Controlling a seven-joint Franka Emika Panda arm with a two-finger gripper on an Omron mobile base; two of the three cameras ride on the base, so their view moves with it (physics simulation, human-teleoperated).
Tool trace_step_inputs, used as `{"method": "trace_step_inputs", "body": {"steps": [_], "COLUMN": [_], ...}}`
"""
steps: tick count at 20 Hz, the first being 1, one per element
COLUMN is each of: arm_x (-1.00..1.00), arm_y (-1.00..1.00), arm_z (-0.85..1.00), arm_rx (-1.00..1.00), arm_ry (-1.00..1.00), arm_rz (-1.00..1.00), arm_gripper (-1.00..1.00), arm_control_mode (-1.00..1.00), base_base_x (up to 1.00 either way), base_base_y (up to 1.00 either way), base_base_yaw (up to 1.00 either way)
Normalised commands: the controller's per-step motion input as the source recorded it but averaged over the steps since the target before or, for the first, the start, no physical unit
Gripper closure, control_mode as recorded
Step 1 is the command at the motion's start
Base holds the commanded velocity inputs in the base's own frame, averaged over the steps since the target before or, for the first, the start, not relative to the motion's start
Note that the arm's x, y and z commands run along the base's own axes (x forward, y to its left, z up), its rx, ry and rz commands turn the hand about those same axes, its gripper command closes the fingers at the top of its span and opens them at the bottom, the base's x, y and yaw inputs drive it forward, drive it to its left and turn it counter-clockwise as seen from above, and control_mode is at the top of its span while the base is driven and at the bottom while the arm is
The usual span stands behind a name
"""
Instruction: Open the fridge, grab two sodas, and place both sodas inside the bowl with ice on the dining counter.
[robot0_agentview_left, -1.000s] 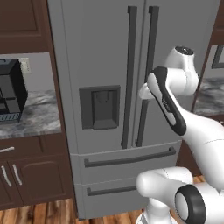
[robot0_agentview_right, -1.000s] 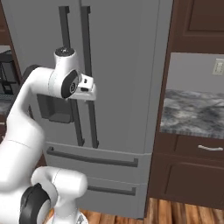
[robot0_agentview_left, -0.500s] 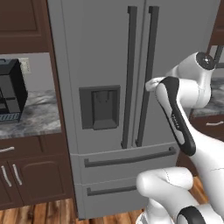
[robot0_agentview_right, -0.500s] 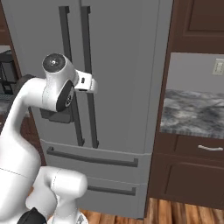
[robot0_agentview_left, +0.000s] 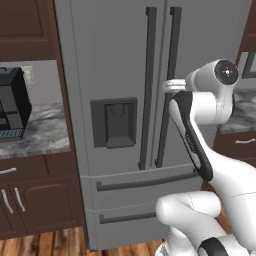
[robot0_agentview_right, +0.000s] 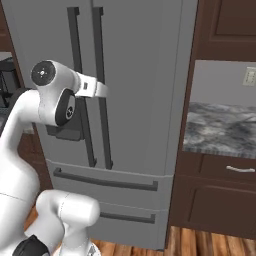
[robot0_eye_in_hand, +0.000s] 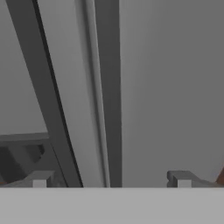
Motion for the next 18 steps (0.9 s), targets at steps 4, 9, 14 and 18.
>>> {"method": "trace_step_inputs", "body": {"steps": [4,9,14,18], "arm_x": [0.33,0.31,0.31,0.35], "arm_y": [0.0,0.0,-0.02,0.0], "arm_z": [0.31,0.09,0.0,0.0], "arm_rx": [0.0,0.0,0.0,0.0], "arm_ry": [0.0,-0.01,-0.04,-0.02], "arm_rz": [0.0,0.0,0.0,0.0], "arm_gripper": [-1.0,-1.0,-1.0,-1.0], "arm_control_mode": [-1.0,-1.0,-1.0,-1.0], "base_base_x": [0.0,0.0,0.0,0.0], "base_base_y": [0.0,0.0,0.0,0.0], "base_base_yaw": [0.0,0.0,0.0,0.0]}}
